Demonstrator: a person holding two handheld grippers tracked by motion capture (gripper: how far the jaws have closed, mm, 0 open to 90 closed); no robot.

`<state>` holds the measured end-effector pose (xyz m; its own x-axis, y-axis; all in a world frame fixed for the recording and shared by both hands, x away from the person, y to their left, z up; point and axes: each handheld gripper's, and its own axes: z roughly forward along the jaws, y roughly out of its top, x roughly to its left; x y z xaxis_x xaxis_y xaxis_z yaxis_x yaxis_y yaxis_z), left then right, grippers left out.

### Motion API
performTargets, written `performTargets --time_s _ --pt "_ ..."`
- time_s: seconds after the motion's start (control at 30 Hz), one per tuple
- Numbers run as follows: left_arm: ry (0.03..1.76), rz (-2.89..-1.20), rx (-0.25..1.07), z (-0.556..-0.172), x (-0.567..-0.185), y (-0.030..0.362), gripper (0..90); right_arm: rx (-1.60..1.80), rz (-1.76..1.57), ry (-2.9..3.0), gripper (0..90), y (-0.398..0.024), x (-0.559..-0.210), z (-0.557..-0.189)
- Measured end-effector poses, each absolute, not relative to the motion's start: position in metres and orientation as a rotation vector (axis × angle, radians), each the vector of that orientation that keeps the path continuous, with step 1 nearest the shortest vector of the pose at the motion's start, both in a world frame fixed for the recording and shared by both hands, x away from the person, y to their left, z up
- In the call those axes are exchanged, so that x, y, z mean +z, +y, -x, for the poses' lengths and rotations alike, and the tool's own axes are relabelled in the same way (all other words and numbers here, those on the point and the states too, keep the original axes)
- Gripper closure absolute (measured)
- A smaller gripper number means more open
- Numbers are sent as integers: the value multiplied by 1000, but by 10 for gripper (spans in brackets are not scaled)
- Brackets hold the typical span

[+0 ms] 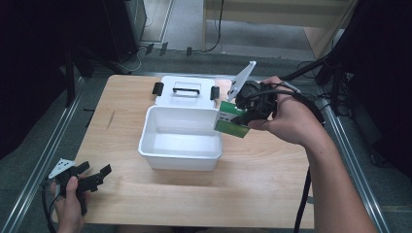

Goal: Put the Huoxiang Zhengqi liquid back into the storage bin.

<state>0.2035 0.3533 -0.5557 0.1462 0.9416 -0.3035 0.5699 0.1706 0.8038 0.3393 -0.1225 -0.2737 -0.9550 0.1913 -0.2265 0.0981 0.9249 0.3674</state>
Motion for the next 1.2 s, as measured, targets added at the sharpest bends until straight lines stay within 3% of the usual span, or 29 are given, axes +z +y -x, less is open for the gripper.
performTargets --time_s 0.67,1.2 --pt "1531 -1502 509 -203 -556 353 45 539 -39 2869 647 -61 -282 -347" --pt "1532 -1505 508 -204 -556 353 45 516 49 2900 644 -55 -312 -359"
